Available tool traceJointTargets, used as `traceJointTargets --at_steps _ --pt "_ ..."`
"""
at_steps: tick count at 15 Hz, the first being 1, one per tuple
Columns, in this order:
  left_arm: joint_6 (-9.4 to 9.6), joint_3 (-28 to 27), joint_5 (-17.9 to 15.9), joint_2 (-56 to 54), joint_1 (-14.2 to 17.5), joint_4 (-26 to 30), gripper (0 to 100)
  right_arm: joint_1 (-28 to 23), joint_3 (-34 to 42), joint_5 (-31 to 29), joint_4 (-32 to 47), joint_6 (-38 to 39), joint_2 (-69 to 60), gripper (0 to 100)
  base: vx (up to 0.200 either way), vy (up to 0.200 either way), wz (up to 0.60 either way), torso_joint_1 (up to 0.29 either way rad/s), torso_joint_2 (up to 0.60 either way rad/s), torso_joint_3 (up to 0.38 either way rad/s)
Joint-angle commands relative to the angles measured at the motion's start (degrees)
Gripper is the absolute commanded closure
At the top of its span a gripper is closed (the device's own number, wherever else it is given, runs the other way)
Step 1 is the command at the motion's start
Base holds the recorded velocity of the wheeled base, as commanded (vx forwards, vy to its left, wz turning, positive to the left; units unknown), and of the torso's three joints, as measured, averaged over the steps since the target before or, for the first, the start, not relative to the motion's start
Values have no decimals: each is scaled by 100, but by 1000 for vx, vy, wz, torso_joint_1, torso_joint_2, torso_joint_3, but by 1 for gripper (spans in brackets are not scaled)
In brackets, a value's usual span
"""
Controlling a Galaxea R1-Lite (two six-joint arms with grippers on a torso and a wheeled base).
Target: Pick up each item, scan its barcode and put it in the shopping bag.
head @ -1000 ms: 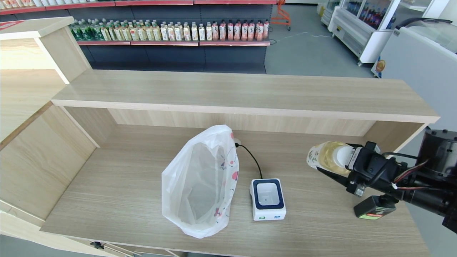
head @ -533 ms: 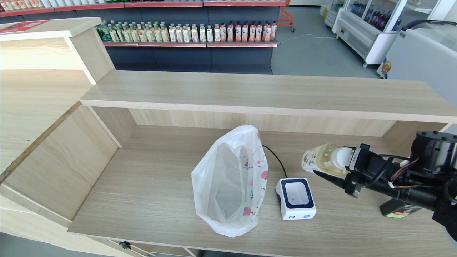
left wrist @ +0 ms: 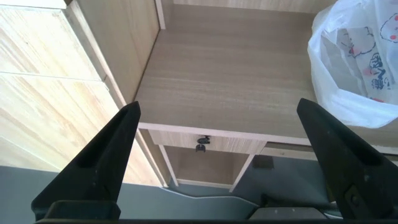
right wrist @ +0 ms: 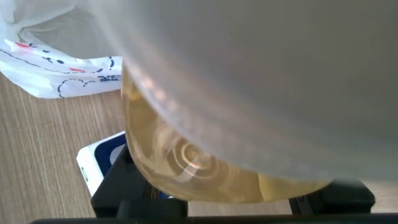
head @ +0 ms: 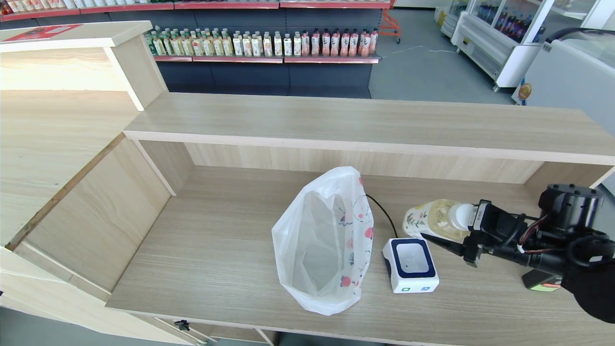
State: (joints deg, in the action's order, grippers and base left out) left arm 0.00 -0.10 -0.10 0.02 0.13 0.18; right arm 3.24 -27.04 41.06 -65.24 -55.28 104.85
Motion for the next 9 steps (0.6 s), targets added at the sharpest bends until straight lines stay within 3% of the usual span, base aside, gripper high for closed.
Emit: traceJointTargets --at_steps 1,4,9 --pt "0 1 1 -2 4 -1 0 -34 -3 113 -375 -167 633 100 0 0 0 0 0 0" --pt "0 1 1 -2 4 -1 0 -25 -3 421 -586 -624 1081 100 0 0 0 0 0 0" --pt "0 1 1 -2 4 -1 0 -17 -680 517 -542 -896 1644 100 0 0 0 0 0 0"
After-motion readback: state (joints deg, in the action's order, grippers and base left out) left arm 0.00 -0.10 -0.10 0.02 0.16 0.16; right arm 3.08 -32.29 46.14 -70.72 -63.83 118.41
